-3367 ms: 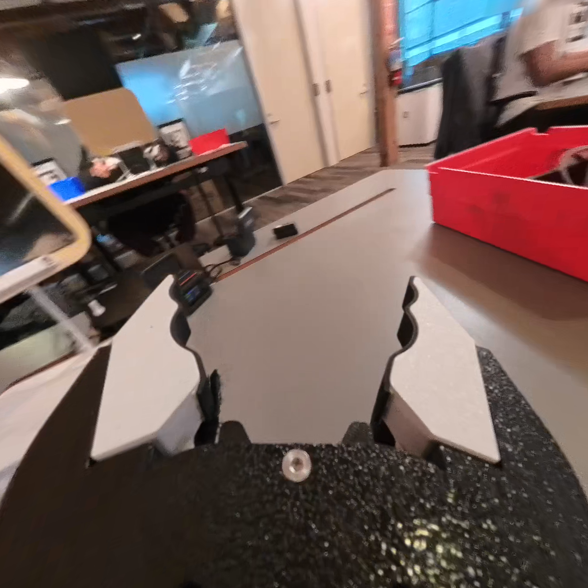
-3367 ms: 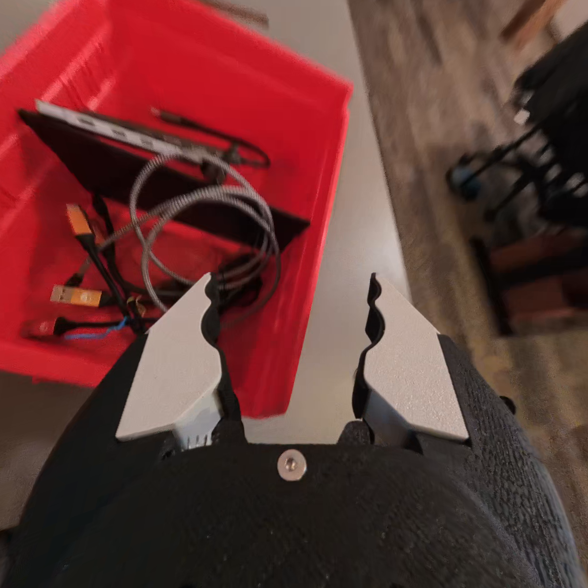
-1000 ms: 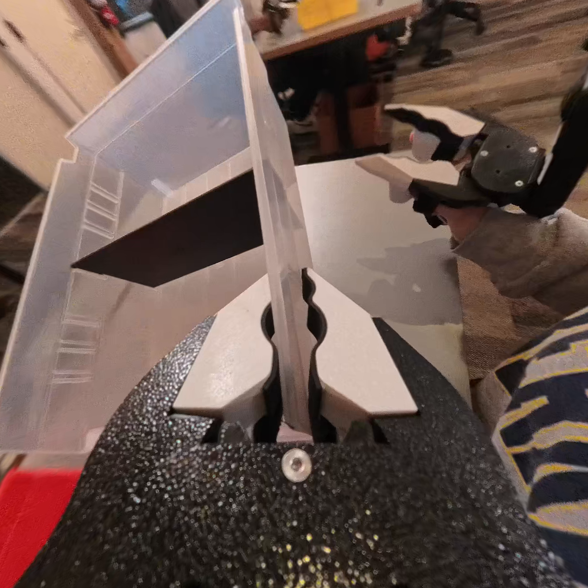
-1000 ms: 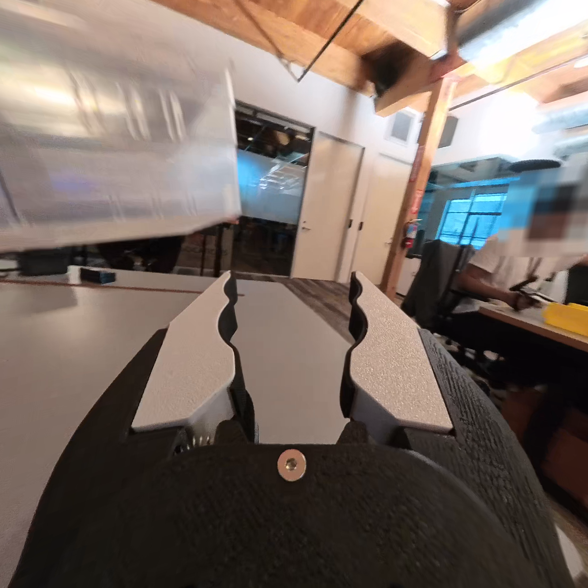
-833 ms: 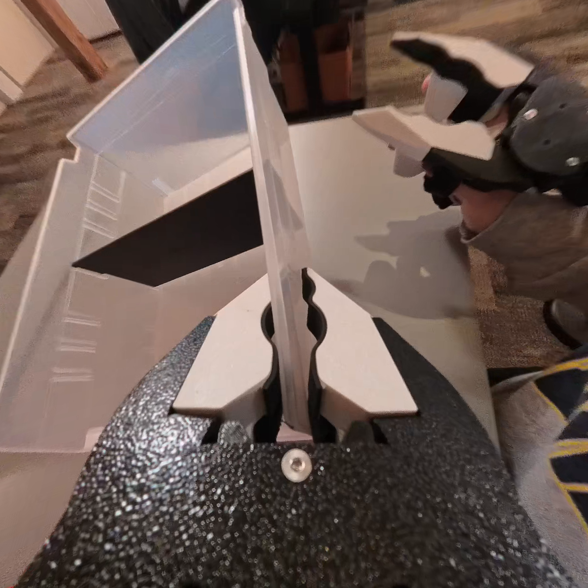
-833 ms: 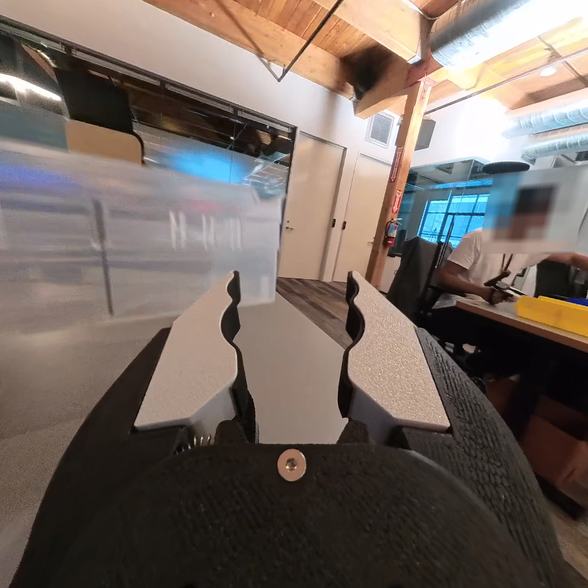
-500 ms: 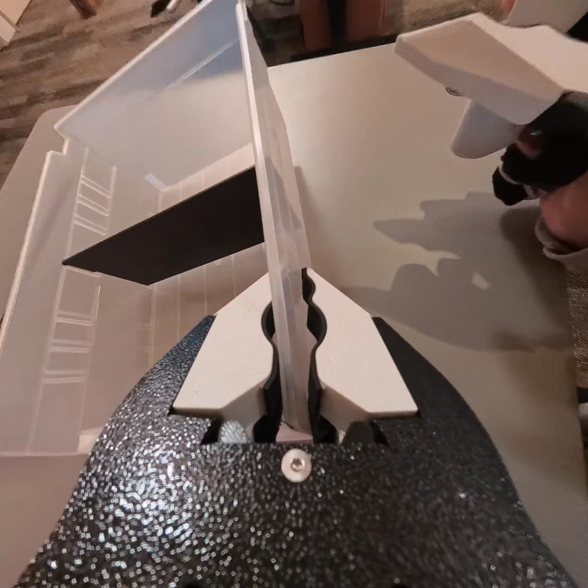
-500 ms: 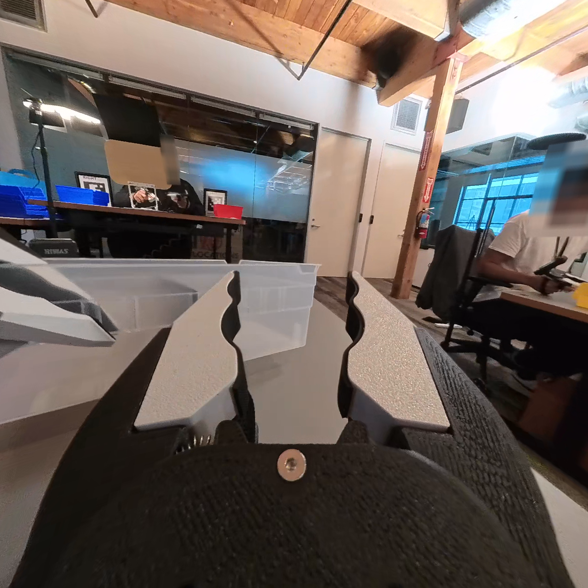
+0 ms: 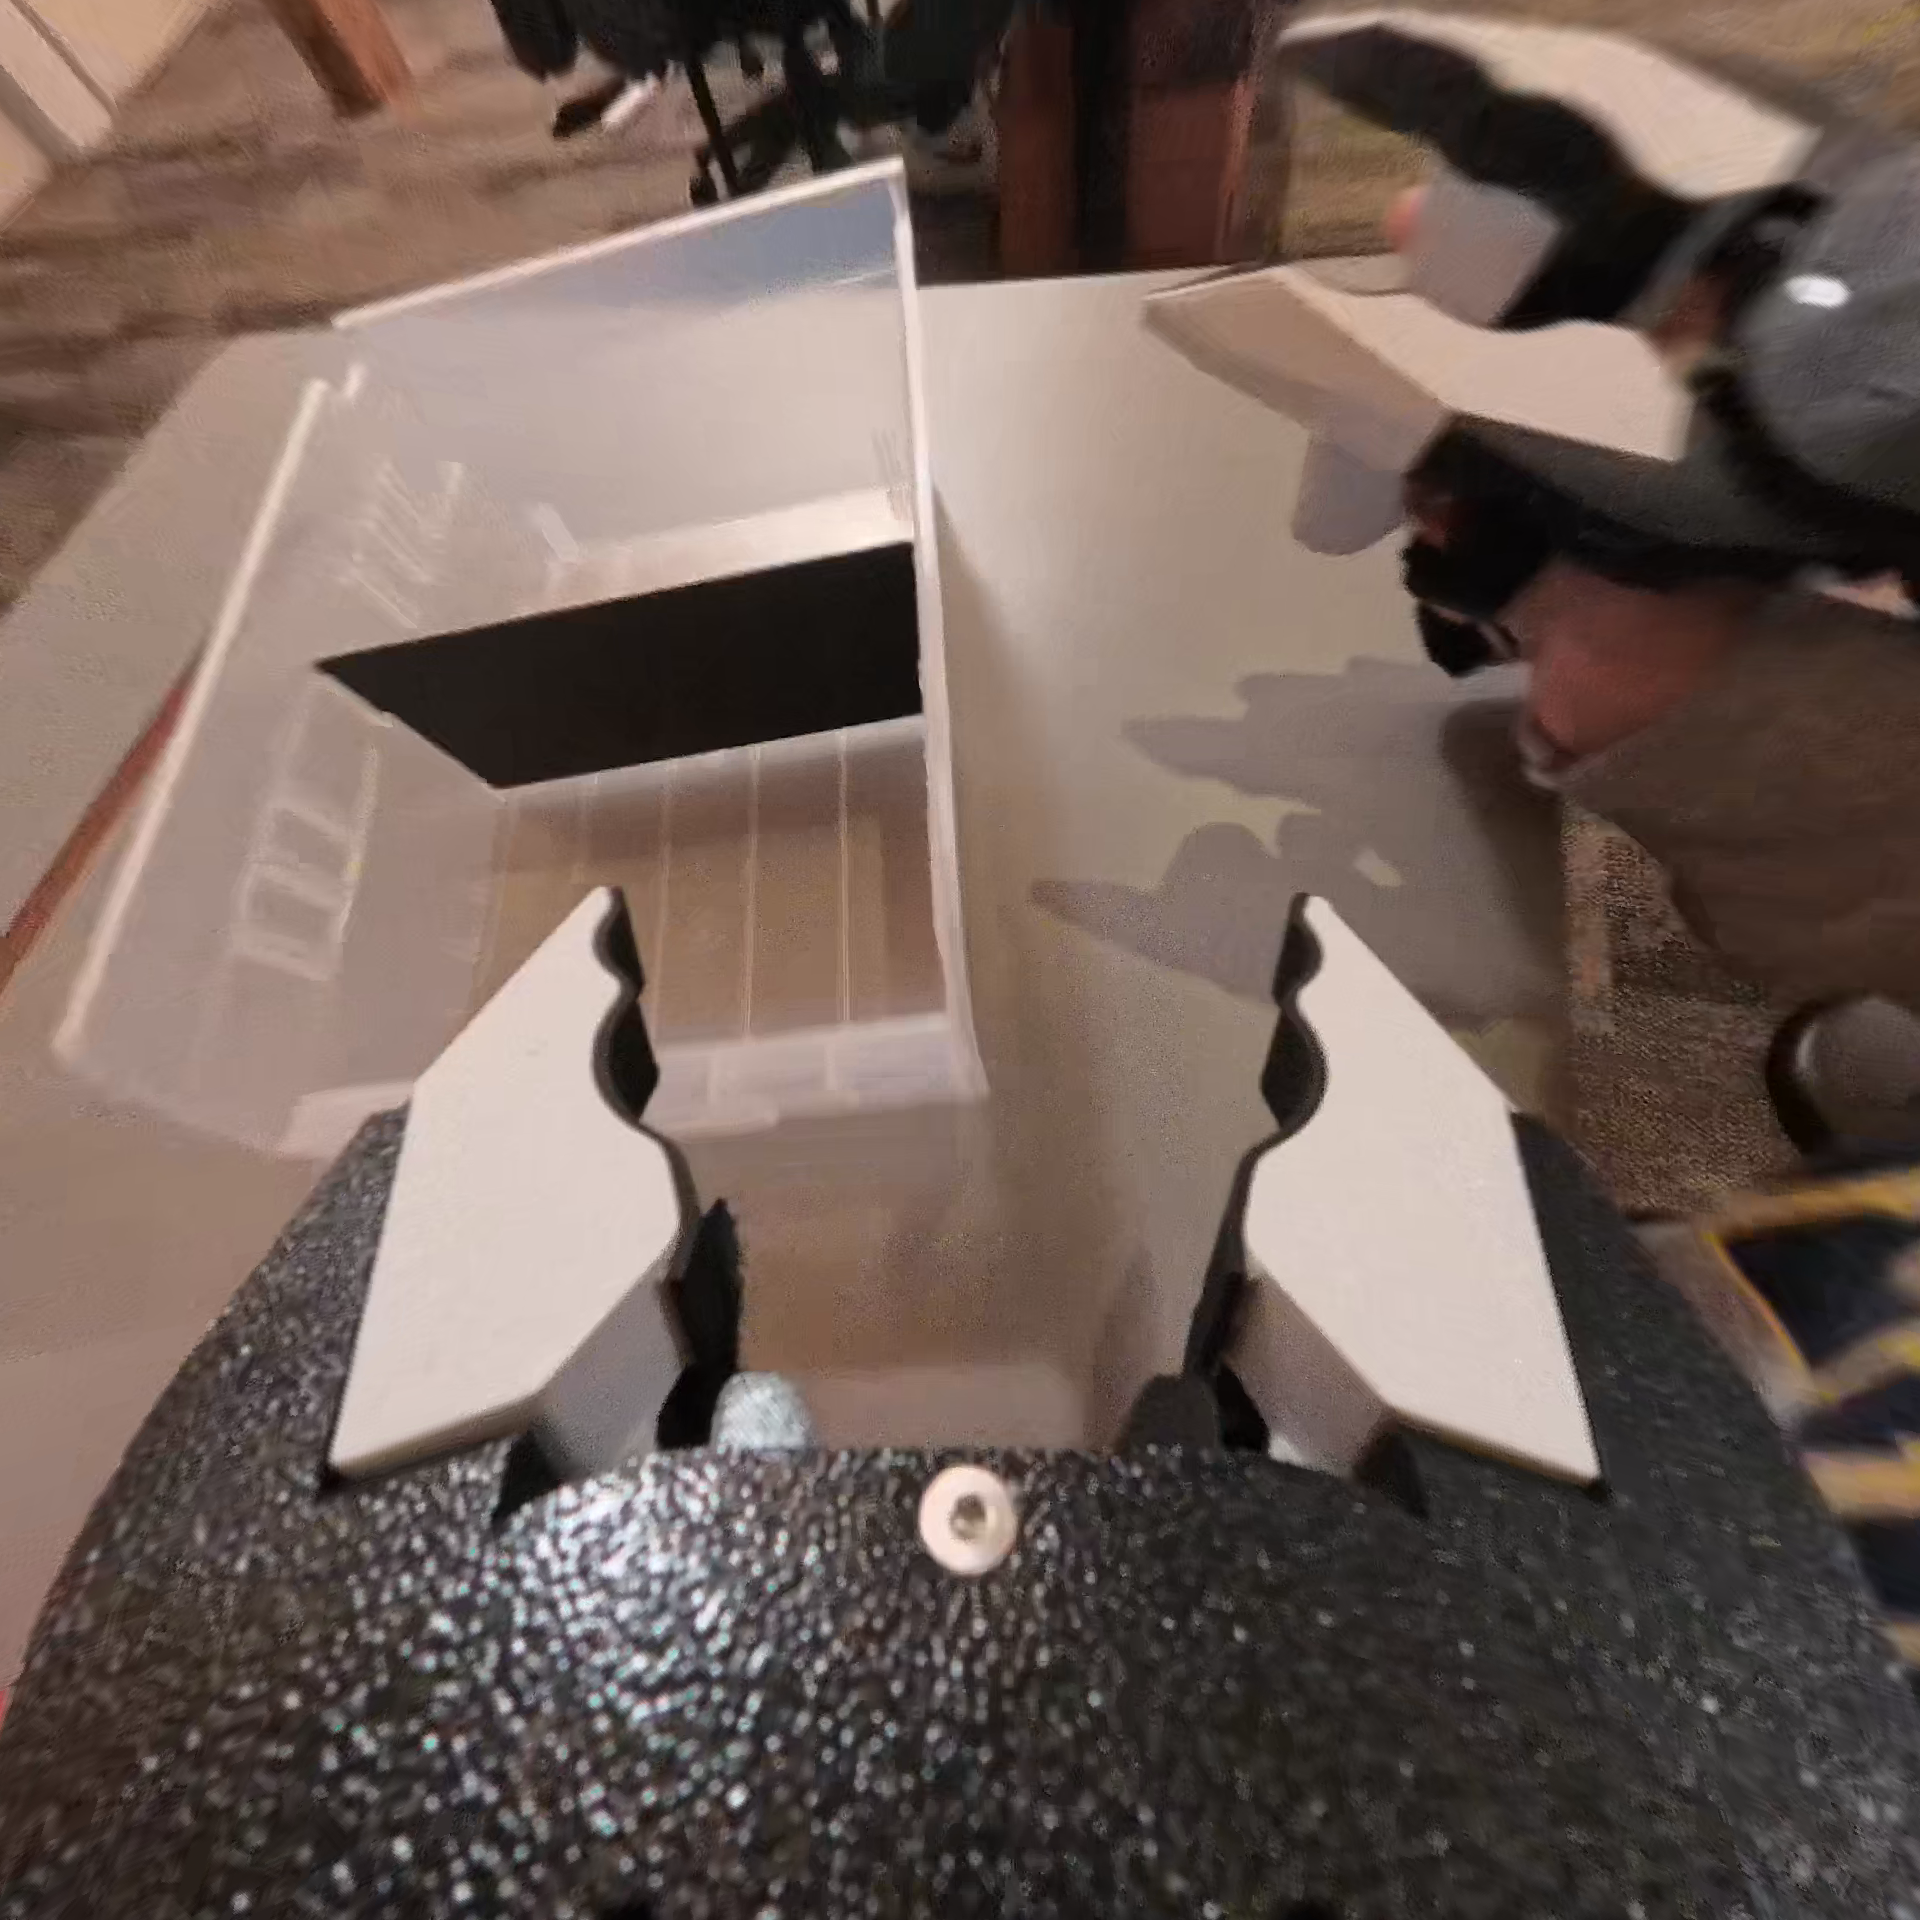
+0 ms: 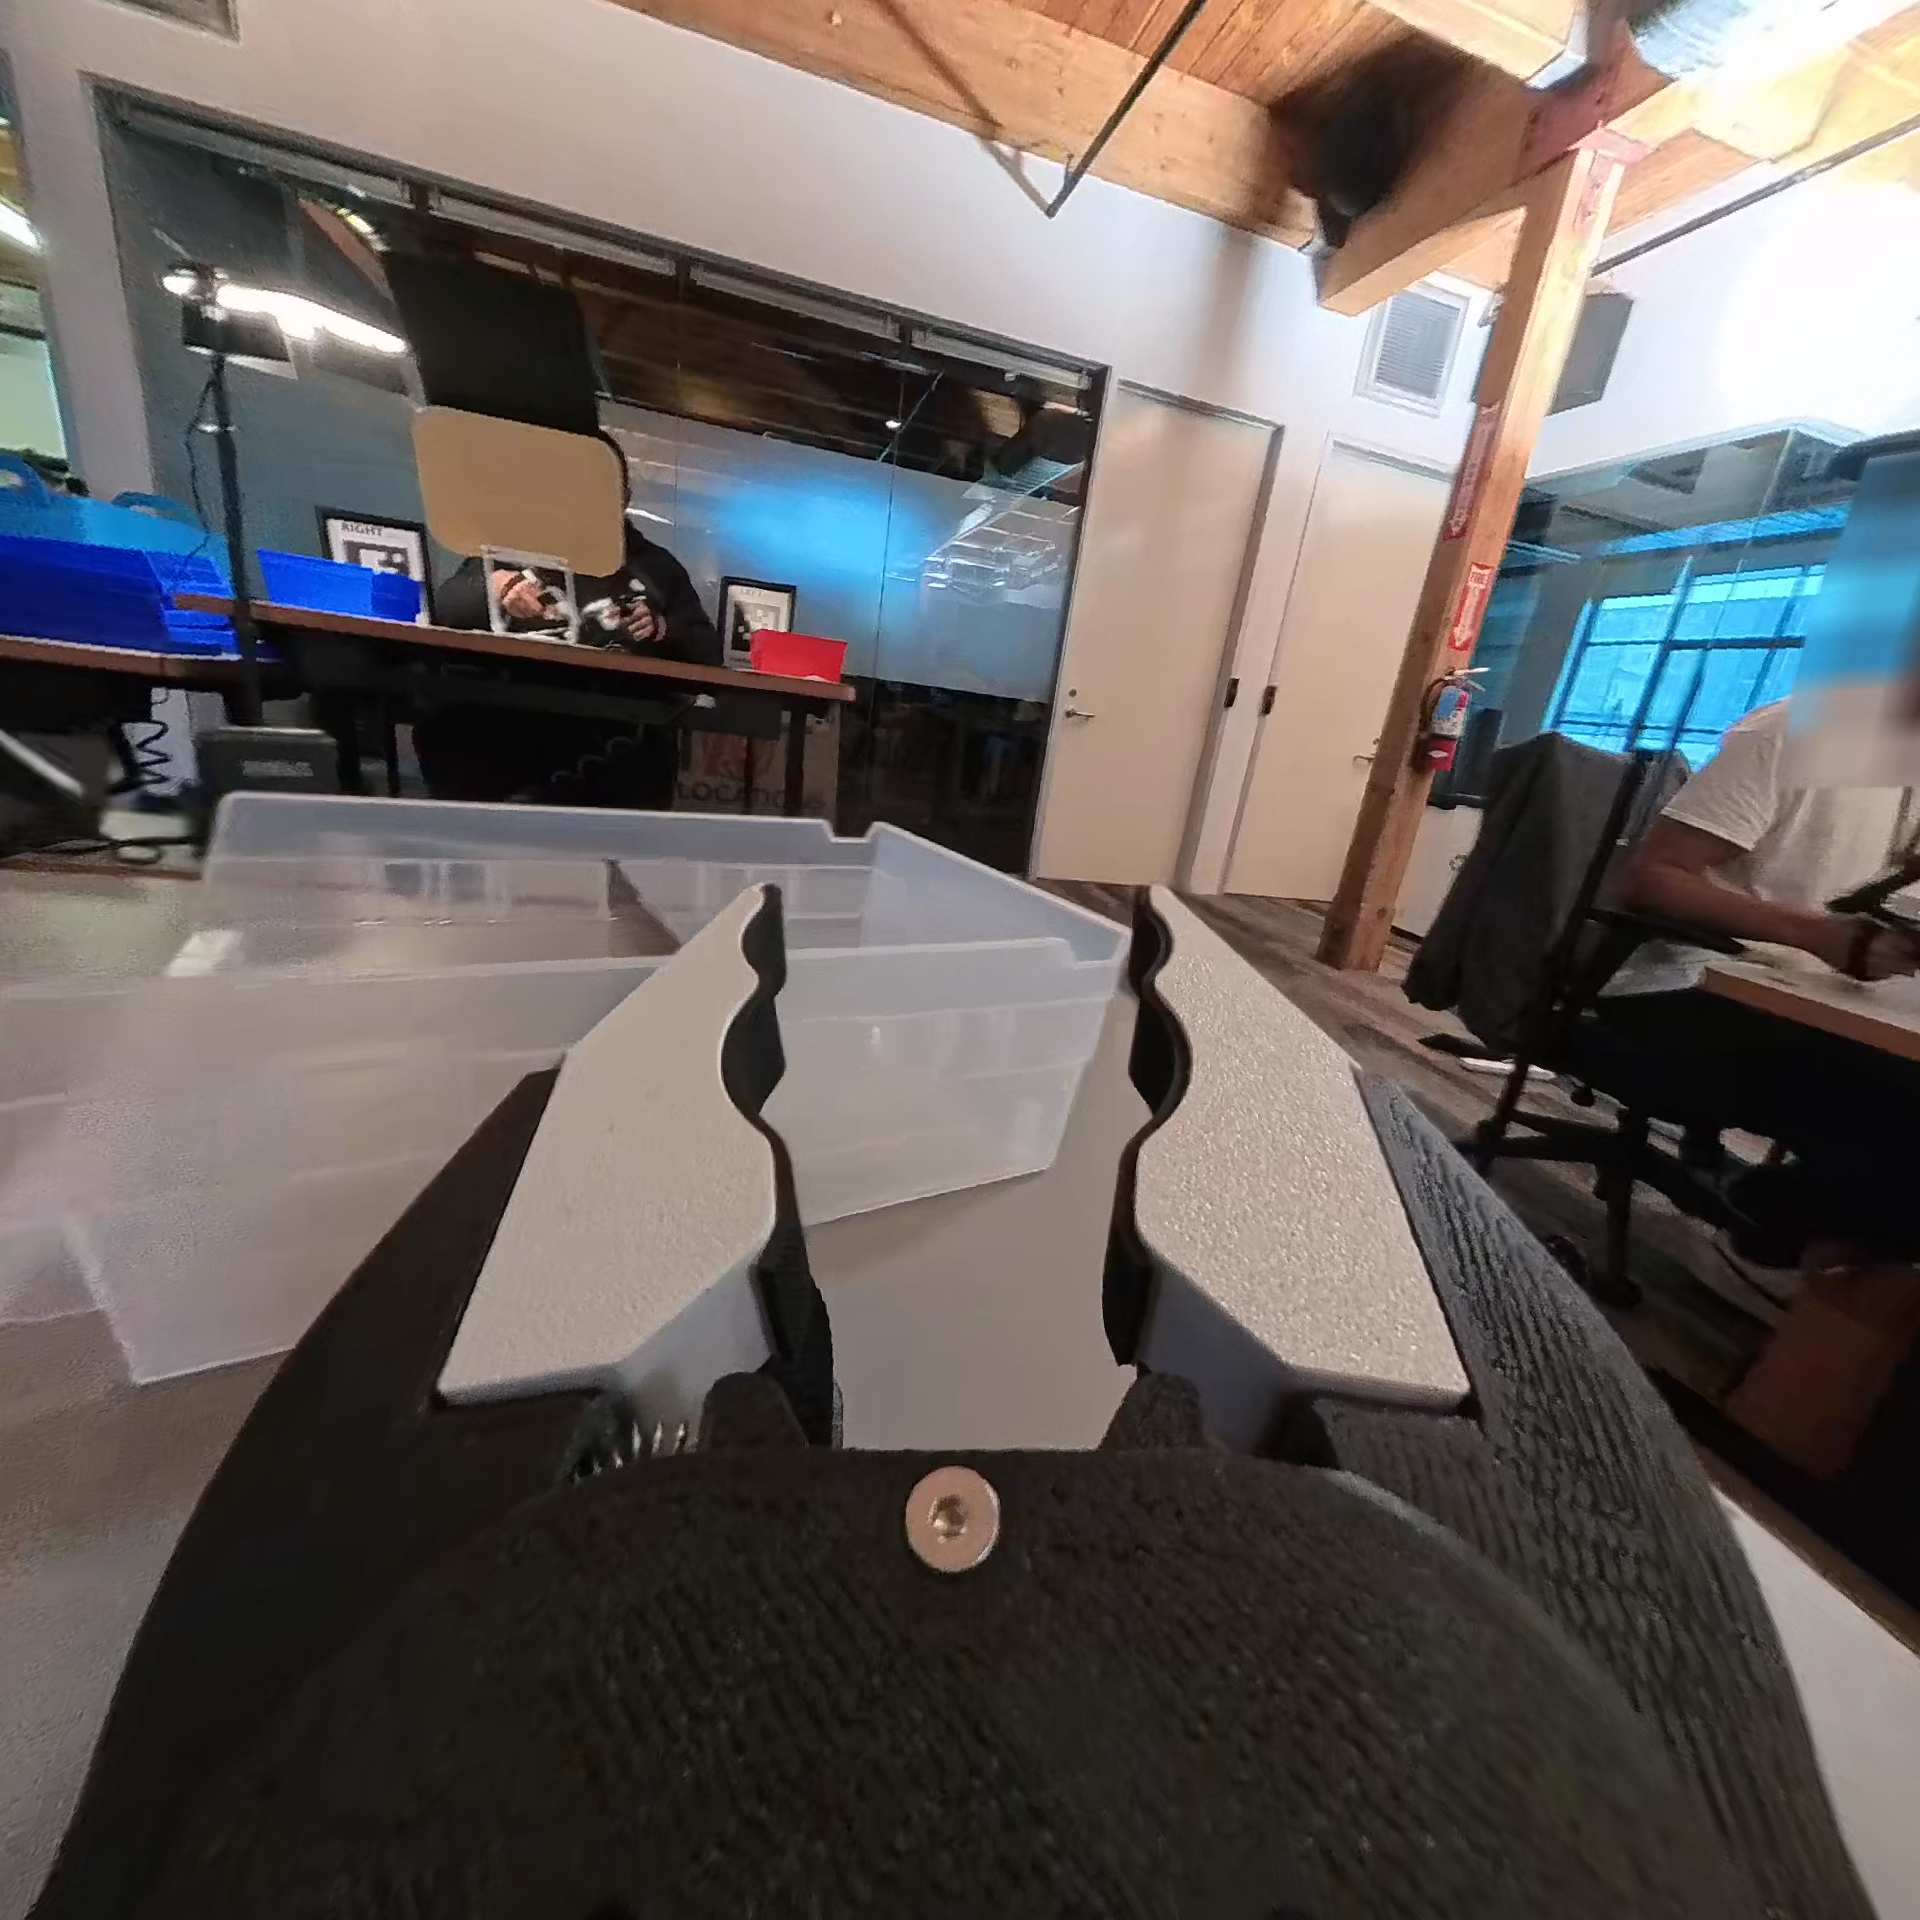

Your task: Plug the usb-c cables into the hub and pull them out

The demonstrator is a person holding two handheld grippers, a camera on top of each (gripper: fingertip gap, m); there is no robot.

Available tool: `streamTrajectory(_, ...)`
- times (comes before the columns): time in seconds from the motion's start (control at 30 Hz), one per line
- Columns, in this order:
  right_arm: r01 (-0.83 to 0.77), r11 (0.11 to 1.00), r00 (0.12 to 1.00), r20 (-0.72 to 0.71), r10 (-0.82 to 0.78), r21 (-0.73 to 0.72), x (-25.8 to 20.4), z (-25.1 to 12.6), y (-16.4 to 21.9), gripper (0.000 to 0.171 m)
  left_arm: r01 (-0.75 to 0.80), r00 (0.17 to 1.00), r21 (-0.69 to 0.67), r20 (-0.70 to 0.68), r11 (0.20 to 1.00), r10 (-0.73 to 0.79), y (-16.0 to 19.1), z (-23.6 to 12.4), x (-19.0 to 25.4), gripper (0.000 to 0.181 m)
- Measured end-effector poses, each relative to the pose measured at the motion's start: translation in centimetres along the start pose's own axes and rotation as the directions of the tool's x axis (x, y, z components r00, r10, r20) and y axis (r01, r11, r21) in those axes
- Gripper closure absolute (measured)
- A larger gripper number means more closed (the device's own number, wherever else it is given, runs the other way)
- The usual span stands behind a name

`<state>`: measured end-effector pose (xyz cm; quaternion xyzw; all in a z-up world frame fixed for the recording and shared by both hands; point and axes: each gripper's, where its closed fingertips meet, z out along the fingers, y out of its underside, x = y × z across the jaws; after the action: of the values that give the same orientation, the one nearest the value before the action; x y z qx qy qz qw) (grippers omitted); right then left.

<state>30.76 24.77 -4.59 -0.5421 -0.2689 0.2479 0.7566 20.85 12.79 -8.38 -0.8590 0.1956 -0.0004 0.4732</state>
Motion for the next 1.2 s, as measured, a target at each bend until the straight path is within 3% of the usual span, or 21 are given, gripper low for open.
streamTrajectory(0.03, -0.006, 1.000, 1.000, 0.023, 0.006, -0.012, -0.8, 0.1, -0.2, 0.103, -0.007, 1.000, 0.015, -0.001, 1.000, 0.007, 0.7, -2.1, 0.3, 0.058)
streamTrajectory(0.1, -0.026, 0.998, 0.997, 0.074, 0.030, -0.048, -2.8, 0.4, -0.6, 0.092, -0.026, 0.999, 0.061, 0.035, 0.998, 0.023, 2.1, -6.6, 0.5, 0.058)
streamTrajectory(0.2, -0.030, 0.993, 0.991, 0.124, 0.044, -0.113, -6.1, 0.9, -0.7, 0.073, -0.005, 0.969, 0.198, 0.245, 0.980, -0.045, 3.6, -14.8, -2.3, 0.070)
streamTrajectory(0.3, -0.044, 0.990, 0.986, 0.156, 0.065, -0.137, -9.5, 0.8, -1.4, 0.059, 0.053, 0.838, 0.363, 0.491, 0.930, -0.239, 6.4, -23.8, -6.6, 0.080)
streamTrajectory(0.37, -0.058, 0.984, 0.985, 0.148, 0.084, -0.170, -11.5, 0.8, -1.6, 0.054, 0.128, 0.710, 0.366, 0.615, 0.922, -0.343, 10.6, -27.7, -9.1, 0.078)
streamTrajectory(0.47, -0.059, 0.966, 0.988, 0.121, 0.092, -0.251, -14.1, 1.4, -0.4, 0.049, 0.293, 0.617, 0.284, 0.673, 0.913, -0.408, 17.1, -29.2, -10.5, 0.069)
streamTrajectory(0.63, 0.086, 0.891, 0.995, 0.077, -0.057, -0.446, -15.4, 2.9, 4.0, 0.046, 0.429, 0.604, 0.150, 0.686, 0.891, -0.406, 22.9, -27.6, -11.0, 0.067)
streamTrajectory(0.73, 0.082, 0.876, 0.997, 0.029, -0.078, -0.475, -13.8, 2.8, 4.0, 0.057, 0.477, 0.569, 0.089, 0.727, 0.874, -0.384, 25.3, -27.5, -11.8, 0.078)
streamTrajectory(0.77, 0.067, 0.873, 0.998, 0.028, -0.061, -0.483, -13.3, 2.5, 4.0, 0.060, 0.482, 0.565, 0.093, 0.727, 0.872, -0.390, 25.7, -27.6, -12.0, 0.075)
streamTrajectory(0.87, 0.061, 0.852, 0.996, -0.023, -0.086, -0.519, -10.4, 1.3, 4.2, 0.071, 0.498, 0.531, 0.135, 0.734, 0.857, -0.424, 26.6, -28.9, -12.9, 0.092)
streamTrajectory(1.07, 0.047, 0.797, 0.985, -0.106, -0.138, -0.602, -3.2, -0.3, 5.9, 0.136, 0.531, 0.516, 0.145, 0.726, 0.835, -0.454, 28.8, -30.6, -14.6, 0.143)
streamTrajectory(1.13, 0.048, 0.790, 0.989, -0.080, -0.122, -0.611, -2.1, 0.1, 6.5, 0.160, 0.529, 0.548, 0.161, 0.684, 0.833, -0.481, 28.8, -30.2, -14.7, 0.176)
streamTrajectory(1.2, 0.056, 0.779, 0.990, -0.064, -0.122, -0.624, -1.0, 0.3, 6.9, 0.163, 0.521, 0.537, 0.155, 0.706, 0.840, -0.463, 29.1, -30.7, -15.0, 0.176)
